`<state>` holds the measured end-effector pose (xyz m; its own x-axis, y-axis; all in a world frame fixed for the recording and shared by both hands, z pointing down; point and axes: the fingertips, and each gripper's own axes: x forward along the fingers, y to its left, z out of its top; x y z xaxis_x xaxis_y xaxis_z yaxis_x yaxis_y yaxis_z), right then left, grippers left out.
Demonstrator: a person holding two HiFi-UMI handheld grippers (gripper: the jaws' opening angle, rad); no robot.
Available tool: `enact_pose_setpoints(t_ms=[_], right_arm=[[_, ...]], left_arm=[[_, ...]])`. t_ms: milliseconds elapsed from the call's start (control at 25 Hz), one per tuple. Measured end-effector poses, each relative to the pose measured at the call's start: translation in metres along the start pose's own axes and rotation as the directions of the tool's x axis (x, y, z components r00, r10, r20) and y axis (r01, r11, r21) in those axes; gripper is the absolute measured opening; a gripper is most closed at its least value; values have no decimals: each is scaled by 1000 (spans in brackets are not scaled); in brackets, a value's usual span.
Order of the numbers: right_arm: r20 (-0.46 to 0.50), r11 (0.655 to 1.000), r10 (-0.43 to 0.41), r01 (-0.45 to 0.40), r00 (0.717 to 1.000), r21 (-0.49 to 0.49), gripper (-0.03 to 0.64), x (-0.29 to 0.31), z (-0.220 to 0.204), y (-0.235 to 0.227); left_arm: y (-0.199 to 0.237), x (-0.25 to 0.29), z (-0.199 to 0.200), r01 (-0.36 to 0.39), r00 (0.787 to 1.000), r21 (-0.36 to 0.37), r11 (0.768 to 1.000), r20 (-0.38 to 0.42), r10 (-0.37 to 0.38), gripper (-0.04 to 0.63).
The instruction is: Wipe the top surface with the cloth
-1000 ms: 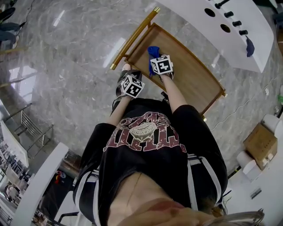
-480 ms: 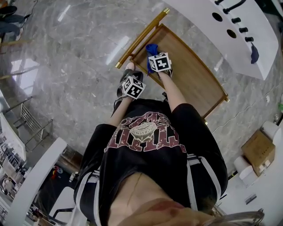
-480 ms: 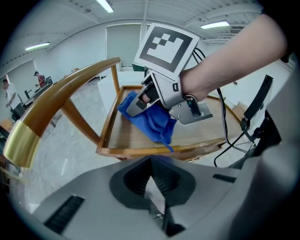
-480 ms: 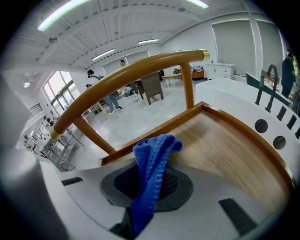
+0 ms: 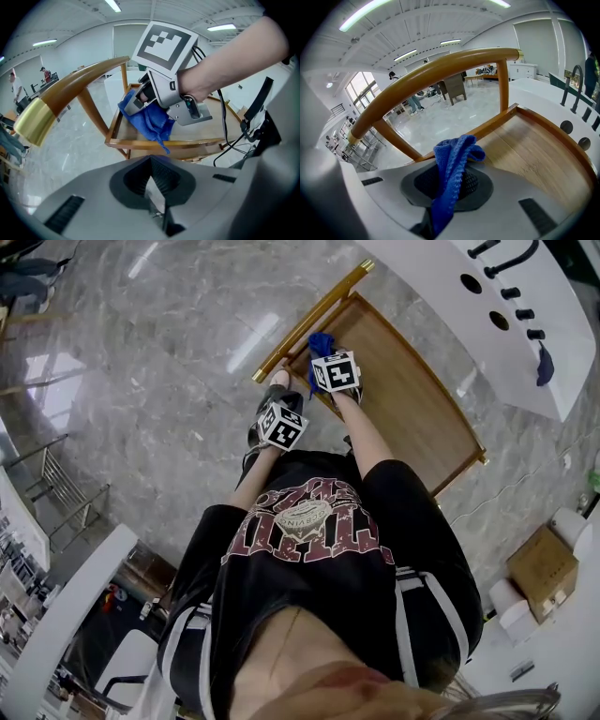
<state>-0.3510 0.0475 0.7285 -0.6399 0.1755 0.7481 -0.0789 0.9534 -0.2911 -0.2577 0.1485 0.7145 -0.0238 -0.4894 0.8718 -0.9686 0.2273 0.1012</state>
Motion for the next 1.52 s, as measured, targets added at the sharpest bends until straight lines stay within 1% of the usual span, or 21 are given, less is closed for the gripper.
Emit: enact_pose_setpoints(t_ms=[80, 240, 320, 440, 520, 560, 640, 760, 840, 960, 1040, 1360, 1520], right_arm=[[-3, 1000, 4, -4, 1000, 5, 57, 1, -1, 5], [-12, 998, 52, -51, 999, 26, 57, 4, -6, 21], [12, 994, 86, -87, 996, 70, 57, 0, -4, 30], [78, 977, 141, -152, 987, 149, 57, -8, 3, 43], [91, 965, 156, -171, 984, 198, 57, -7, 2, 45], [82, 962, 155, -170, 984, 214, 57, -6, 0, 45], [45, 968, 122, -129, 992, 217, 57, -3, -6, 40], [3, 981, 67, -66, 998, 184, 57, 0, -11, 37], [-18, 987, 46, -43, 999, 152, 57, 1, -13, 38], [-33, 993, 36, -32, 999, 111, 57, -2, -17, 38], [-32, 993, 32, -28, 999, 114, 57, -5, -22, 36], [-21, 991, 3, 0, 1000, 136, 57, -22, -40, 26], [-10, 987, -3, 5, 1000, 158, 57, -26, -48, 21]], left_arm=[[3, -2, -2, -4, 1000, -16, 1000, 3, 4, 46], [5, -3, -3, -7, 1000, -38, 999, 8, 7, 46], [6, -5, -4, -6, 1000, -54, 999, 12, 7, 46], [9, -8, -6, -7, 1000, -80, 997, 17, 8, 46], [10, -9, -6, -3, 1000, -92, 996, 18, 5, 46], [10, -9, -5, -1, 1000, -96, 995, 19, 3, 46], [9, -9, -5, 1, 1000, -93, 996, 19, 1, 46], [10, -9, -5, -2, 1000, -80, 997, 21, 4, 46], [12, -9, -5, -2, 1000, -89, 996, 23, 4, 46], [15, -8, -5, -8, 999, -117, 993, 29, 12, 46], [16, -7, -4, -16, 999, -117, 993, 37, 20, 46], [3, -4, 7, 7, 998, -68, 998, 58, -3, 46], [-3, -1, 15, 19, 997, -28, 999, 77, -17, 46]])
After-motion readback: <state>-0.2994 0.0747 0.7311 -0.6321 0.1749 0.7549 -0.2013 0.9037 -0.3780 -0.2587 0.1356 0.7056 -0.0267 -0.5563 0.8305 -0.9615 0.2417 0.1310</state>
